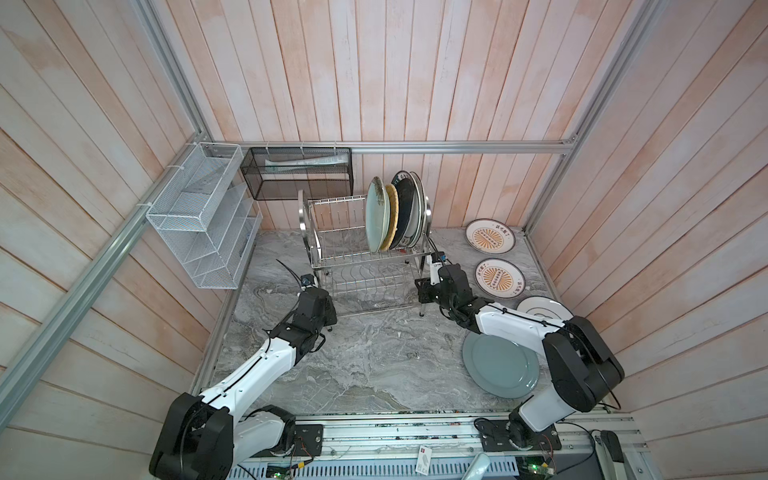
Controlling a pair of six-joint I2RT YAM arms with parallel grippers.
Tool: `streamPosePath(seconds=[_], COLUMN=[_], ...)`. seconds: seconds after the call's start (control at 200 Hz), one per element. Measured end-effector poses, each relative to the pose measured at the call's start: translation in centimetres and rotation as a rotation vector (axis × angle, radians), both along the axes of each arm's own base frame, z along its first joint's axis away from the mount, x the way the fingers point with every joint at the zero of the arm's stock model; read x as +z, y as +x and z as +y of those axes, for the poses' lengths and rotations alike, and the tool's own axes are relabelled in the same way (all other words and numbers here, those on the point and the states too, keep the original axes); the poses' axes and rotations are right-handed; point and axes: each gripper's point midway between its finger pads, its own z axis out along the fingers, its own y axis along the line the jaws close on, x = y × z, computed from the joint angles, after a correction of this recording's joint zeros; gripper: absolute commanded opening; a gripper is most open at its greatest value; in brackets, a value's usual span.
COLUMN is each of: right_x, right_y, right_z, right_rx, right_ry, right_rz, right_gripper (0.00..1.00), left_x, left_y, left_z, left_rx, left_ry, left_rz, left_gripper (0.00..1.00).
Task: Load the plates into the dish rack
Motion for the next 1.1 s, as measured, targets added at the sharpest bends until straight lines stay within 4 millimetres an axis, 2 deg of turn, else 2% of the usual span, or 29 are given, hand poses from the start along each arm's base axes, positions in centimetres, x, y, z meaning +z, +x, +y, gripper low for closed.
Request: streamPosePath(seconds=[0.07,0.18,0.345,0.455,0.575,0.655,0.725,0.815,0.91,1.005,1.1], right_x=[0.0,0.0,0.8,3.1,6.4,8.3,8.8,8.4,6.9,4.0,1.0], right_y=[0.1,0.5,0.4,-0.2,-1.2,-2.0,-2.6,-3.3,-3.2,-2.6,-2.2], right_z=[-0.1,-0.9,-1.6,-2.1,-3.0,-4.6,-6.9,-10.2,-13.8,-17.4,-18.7], right_rx=[-0.021,-0.073,-0.101,-0.109,-0.118,-0.142,-0.185,-0.258,-0.353,-0.480,-0.565], right_ry=[0.014,0.033,0.041,0.064,0.091,0.112,0.122,0.135,0.200,0.296,0.412], right_rz=[0.010,0.021,0.018,-0.009,-0.057,-0.079,-0.080,-0.057,0.004,0.103,0.206], right_gripper=[0.32,0.56,0.77,0.85,0.87,0.87,0.87,0.89,0.92,0.94,0.92], left_x=[0.1,0.9,2.4,3.7,5.9,7.8,9.3,10.9,12.5,14.0,14.9], left_y=[0.1,0.4,0.5,0.2,-0.3,-1.0,-1.6,-2.7,-3.8,-4.9,-5.7], left_z=[0.0,0.4,0.5,0.2,-0.1,-0.2,-0.2,-0.3,-0.9,-1.7,-2.7], left_rx=[0.015,0.051,0.069,0.049,0.028,0.007,-0.009,-0.046,-0.107,-0.186,-0.264], left_ry=[-0.024,-0.069,-0.127,-0.152,-0.187,-0.205,-0.225,-0.243,-0.261,-0.280,-0.291], left_rz=[-0.002,-0.033,-0.074,-0.095,-0.129,-0.163,-0.192,-0.226,-0.265,-0.307,-0.332], left_gripper=[0.32,0.54,0.77,0.89,0.98,1.00,1.00,1.00,1.00,1.00,1.00])
